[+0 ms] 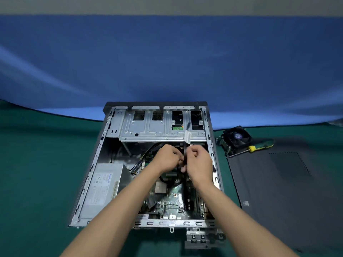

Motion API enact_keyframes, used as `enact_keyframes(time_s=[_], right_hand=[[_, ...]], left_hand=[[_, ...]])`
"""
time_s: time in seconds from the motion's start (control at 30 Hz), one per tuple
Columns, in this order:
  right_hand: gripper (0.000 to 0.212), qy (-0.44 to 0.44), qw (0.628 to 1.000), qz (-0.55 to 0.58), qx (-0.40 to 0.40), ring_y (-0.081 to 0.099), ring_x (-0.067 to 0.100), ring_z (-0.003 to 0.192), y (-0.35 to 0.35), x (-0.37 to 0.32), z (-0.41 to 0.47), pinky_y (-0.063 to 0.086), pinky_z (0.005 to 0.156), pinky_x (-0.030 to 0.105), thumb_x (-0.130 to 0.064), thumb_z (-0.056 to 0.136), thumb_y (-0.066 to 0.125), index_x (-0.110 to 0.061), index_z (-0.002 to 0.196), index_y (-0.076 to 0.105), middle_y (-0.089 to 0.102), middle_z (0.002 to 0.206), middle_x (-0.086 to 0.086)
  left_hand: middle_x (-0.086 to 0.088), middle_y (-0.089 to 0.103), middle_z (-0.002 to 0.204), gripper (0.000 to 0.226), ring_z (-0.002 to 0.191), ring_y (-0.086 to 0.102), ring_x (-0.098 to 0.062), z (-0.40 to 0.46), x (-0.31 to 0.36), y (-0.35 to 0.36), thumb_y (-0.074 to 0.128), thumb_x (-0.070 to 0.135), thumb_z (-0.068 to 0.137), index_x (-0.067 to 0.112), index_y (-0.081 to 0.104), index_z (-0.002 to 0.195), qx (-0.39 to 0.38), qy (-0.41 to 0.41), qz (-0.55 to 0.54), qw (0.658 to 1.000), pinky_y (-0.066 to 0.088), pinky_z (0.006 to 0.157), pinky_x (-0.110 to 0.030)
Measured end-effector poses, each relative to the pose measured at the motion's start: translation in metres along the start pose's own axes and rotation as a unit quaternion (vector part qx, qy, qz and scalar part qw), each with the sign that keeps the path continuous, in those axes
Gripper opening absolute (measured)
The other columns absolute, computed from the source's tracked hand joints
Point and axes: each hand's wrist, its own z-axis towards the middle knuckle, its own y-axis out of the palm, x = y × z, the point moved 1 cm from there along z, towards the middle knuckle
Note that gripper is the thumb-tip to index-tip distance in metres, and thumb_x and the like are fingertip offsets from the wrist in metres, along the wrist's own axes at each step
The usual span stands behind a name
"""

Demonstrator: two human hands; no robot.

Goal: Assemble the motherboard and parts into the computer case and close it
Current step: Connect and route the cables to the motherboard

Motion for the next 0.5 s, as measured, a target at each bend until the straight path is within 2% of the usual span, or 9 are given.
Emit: enact_keyframes(time_s=[0.1,0.17,0.23,0.3,0.37,0.43,0.5], right_hand=[[0.022,0.033,0.998,0.032,-0.052,0.048,0.012,0.041,-0.009,-0.003,0.0,0.037,0.04,0.022,-0.015,0.097,0.047,-0.019,0.078,0.055,0.058,0.067,0.0],[0.024,0.023,0.996,-0.009,-0.087,0.047,0.012,0.042,-0.013,-0.003,-0.003,0.032,0.036,0.019,-0.017,0.097,0.047,-0.022,0.075,0.055,0.056,0.065,-0.001],[0.028,0.001,0.991,-0.064,-0.12,0.052,0.013,0.043,-0.017,-0.003,-0.006,0.037,0.04,0.021,-0.018,0.096,0.047,-0.024,0.07,0.056,0.058,0.063,-0.004],[0.029,-0.002,0.983,-0.104,-0.153,0.059,0.016,0.048,-0.021,-0.004,-0.009,0.047,0.047,0.028,-0.017,0.094,0.047,-0.024,0.069,0.058,0.061,0.065,-0.003],[0.027,-0.005,0.98,-0.134,-0.146,0.066,0.023,0.058,-0.027,-0.007,-0.008,0.055,0.06,0.038,-0.017,0.093,0.047,-0.025,0.071,0.06,0.064,0.068,-0.004],[0.023,-0.027,0.983,-0.159,-0.09,0.068,0.024,0.065,-0.034,-0.012,-0.002,0.056,0.066,0.041,-0.019,0.092,0.048,-0.027,0.074,0.061,0.067,0.074,-0.007],[0.019,-0.044,0.988,-0.135,-0.053,0.067,0.023,0.068,-0.04,-0.019,0.006,0.056,0.068,0.041,-0.018,0.091,0.049,-0.027,0.078,0.06,0.069,0.077,-0.005]], left_hand=[[-0.008,0.064,0.066,0.027,0.056,0.053,-0.017,-0.001,0.018,-0.01,0.038,-0.001,0.091,0.004,0.063,0.08,0.028,-0.034,-0.121,0.992,0.038,0.054,-0.023],[-0.009,0.066,0.073,0.026,0.058,0.054,-0.017,0.001,0.028,-0.013,0.038,0.011,0.096,0.006,0.061,0.085,0.033,-0.057,-0.204,0.977,0.038,0.054,-0.023],[-0.008,0.066,0.073,0.021,0.056,0.056,-0.016,0.0,0.035,-0.012,0.043,0.021,0.099,0.009,0.057,0.09,0.033,-0.073,-0.298,0.951,0.043,0.055,-0.025],[-0.008,0.062,0.066,0.015,0.048,0.057,-0.013,0.0,0.038,-0.009,0.048,0.015,0.098,0.005,0.058,0.096,0.057,-0.049,-0.363,0.929,0.048,0.054,-0.026],[-0.006,0.061,0.057,0.014,0.042,0.057,-0.011,-0.001,0.038,-0.006,0.047,0.008,0.098,0.0,0.059,0.099,0.081,-0.011,-0.372,0.925,0.05,0.048,-0.023],[-0.004,0.06,0.05,0.015,0.04,0.057,-0.012,-0.005,0.036,-0.001,0.046,0.005,0.098,-0.001,0.06,0.098,0.077,0.014,-0.346,0.935,0.05,0.044,-0.021],[-0.002,0.053,0.045,0.017,0.039,0.054,-0.013,-0.009,0.035,0.004,0.045,0.004,0.098,0.0,0.061,0.092,0.053,0.033,-0.313,0.948,0.049,0.046,-0.022]])
